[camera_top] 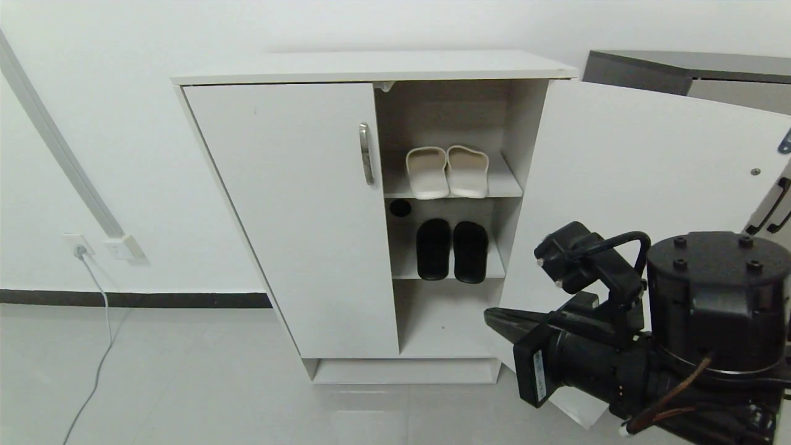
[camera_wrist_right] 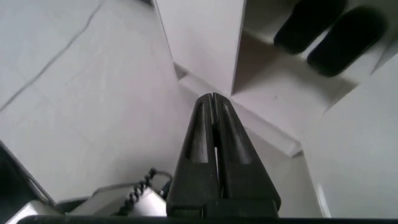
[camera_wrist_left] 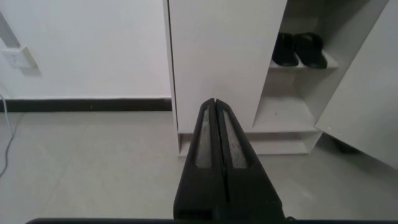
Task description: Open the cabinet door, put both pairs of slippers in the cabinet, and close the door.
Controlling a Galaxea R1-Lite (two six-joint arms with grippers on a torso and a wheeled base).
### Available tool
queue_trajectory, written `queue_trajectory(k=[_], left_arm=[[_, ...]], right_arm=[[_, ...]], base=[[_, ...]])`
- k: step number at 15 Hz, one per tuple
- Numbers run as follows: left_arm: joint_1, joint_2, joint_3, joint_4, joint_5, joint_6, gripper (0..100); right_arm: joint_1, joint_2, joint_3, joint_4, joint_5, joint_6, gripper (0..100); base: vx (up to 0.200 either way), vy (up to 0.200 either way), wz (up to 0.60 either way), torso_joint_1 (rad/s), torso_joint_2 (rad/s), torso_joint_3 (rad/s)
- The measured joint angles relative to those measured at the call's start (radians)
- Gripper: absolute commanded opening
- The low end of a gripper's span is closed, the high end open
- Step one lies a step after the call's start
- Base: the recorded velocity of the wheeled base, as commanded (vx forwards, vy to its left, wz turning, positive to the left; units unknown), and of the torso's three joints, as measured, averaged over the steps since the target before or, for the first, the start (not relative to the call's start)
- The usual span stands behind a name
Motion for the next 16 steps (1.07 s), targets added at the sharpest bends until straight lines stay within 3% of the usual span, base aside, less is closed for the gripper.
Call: queue_trajectory(k=[7,16], left_arm=[[0.0,0.0,0.0,0.0,0.0,0.0,0],[-0.001,0.0,0.0,-0.001,0.0,0.001,0]], right_arm=[[0.003,0.0,0.001,-0.002,0.0,0.0,0],[0.001,0.0,0.009,-0.002,0.001,-0.012,0]], base=[[0.0,0.0,0.0,0.08,-0.49,-0.354],[0.0,0.0,0.0,0.159,-0.48,-0.326]])
